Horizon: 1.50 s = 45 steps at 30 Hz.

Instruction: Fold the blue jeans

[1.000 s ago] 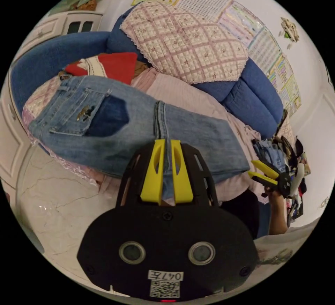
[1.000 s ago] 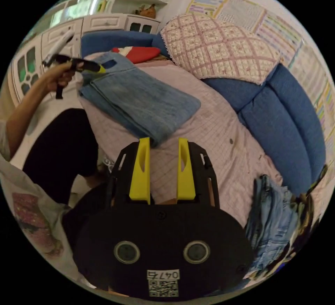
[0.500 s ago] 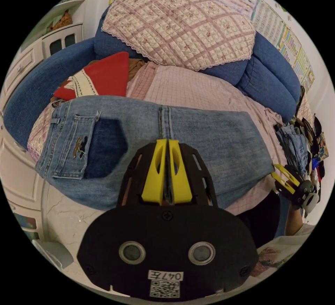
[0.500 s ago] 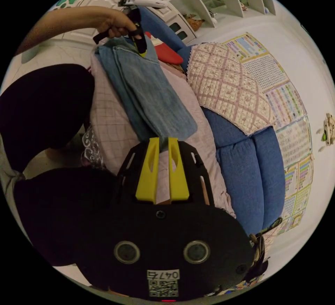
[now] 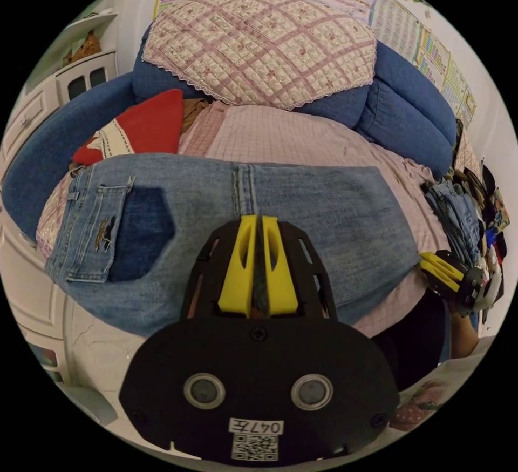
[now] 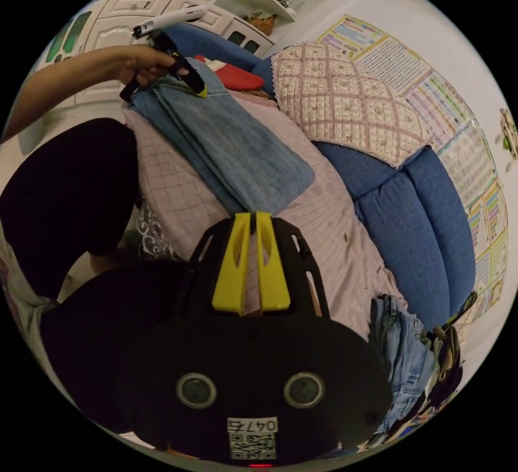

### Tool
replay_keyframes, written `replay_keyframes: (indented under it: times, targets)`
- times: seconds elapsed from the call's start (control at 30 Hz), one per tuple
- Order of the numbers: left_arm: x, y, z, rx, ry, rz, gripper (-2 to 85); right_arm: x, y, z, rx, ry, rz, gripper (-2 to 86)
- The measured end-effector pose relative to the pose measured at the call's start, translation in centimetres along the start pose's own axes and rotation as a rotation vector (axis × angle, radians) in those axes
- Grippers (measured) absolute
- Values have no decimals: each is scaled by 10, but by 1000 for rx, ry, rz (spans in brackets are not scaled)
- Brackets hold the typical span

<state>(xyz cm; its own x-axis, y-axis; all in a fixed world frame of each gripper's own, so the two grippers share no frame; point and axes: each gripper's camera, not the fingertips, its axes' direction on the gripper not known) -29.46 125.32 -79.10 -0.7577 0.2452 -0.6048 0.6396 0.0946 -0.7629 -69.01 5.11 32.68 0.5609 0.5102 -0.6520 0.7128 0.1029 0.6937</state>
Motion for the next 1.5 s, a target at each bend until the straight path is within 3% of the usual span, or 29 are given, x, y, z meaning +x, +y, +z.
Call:
replay_keyframes:
  times: [0.1,0.2,0.27,0.4,0.5,0.57,0.7,0.8,0.9,0.93,1.03,1.17,1.33,1.5]
  targets:
    - [-18,7,-43,58,72,-96,2,17,2,-4,-9,-56,-45,20]
    - [-61,58,-124,351,118,-321,43,51,8,-17,33,-154,-6,30]
    - [-114,108,-172,510,17,-600,79,85,10,-26,116,-227,91,29]
    - [-192,136,-199,501,-50,-849,113,125,-13,-15,165,-242,127,25]
    - [-242,129,-195,457,51,-924,140,159,-46,29,70,-217,135,24]
    - [-268,127,-191,473,134,-973,156,208,-54,76,-1,-323,330,23]
    - [-290,126,-184,496,283,-995,150,259,-51,122,-11,-511,502,14]
    - [-296,130,-186,473,267,-995,117,257,-66,129,9,-389,412,-1]
    - [-294,135,-193,489,259,-1006,107,252,-74,176,-170,-273,303,-5]
    - [-289,134,-198,502,242,-993,104,254,-69,201,-239,-310,283,-5]
    - [-274,127,-211,484,152,-948,103,281,-51,217,-179,-418,397,-5]
    - [-252,113,-218,449,26,-868,102,293,-54,214,-235,-336,391,-5]
    - [-233,112,-208,416,-81,-784,102,284,-46,166,-57,-379,313,-6]
    - [-242,133,-178,354,-113,-810,100,267,-26,172,-61,-440,267,-6]
